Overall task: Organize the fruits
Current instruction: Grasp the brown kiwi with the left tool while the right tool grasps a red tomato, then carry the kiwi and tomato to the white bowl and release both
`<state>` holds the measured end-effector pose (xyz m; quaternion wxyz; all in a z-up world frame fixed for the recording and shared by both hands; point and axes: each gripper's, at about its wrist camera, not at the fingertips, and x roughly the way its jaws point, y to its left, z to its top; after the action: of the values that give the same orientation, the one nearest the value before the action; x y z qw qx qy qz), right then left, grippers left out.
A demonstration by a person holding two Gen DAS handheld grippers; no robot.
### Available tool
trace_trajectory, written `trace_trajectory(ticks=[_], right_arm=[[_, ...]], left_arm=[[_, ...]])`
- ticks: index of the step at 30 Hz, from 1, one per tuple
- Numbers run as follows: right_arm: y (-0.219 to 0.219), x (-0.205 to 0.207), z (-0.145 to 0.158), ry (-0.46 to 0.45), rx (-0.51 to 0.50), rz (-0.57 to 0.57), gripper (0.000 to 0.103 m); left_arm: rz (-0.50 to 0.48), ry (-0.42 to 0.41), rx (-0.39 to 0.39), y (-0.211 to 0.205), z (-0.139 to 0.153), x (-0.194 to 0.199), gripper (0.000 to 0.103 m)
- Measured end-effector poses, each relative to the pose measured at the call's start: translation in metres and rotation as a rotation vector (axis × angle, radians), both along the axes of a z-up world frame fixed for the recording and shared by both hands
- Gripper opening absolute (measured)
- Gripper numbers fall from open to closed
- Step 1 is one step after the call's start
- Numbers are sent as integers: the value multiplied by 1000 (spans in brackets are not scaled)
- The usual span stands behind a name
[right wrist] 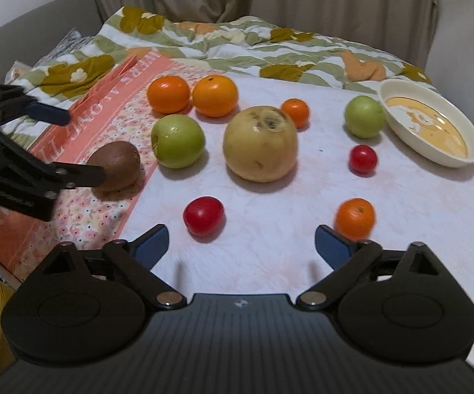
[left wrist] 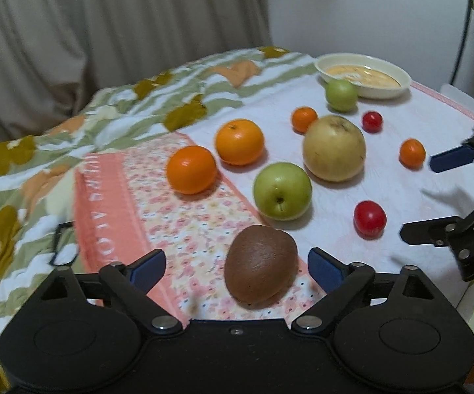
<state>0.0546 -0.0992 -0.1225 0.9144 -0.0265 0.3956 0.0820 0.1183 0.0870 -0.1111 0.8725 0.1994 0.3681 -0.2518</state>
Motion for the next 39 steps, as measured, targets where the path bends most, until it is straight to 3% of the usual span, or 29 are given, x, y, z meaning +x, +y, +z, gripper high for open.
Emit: trace_trajectory(ticks=[10, 15, 24, 27, 29, 39], right_arm=[[18, 17, -17, 30, -35, 109, 84], [20, 25, -21, 35, -22, 118, 77], [25, 26, -23, 19, -38, 154, 69], [24, 25, -23, 17, -27, 163, 62], [25, 25, -22, 15, -21, 176, 49], [22, 10, 0, -13, -13, 173, 48]], left_arm=[[-96, 87, 12, -11, -25, 19, 85], [-111, 134, -25, -8, -29, 26, 62], [-93, 131, -30, -3, -27, 22, 60], [-78, 133, -33, 0, -27, 19, 60], [-67, 133, -34, 2, -26, 16, 60], [15, 97, -65, 11, -2, -7, 60]])
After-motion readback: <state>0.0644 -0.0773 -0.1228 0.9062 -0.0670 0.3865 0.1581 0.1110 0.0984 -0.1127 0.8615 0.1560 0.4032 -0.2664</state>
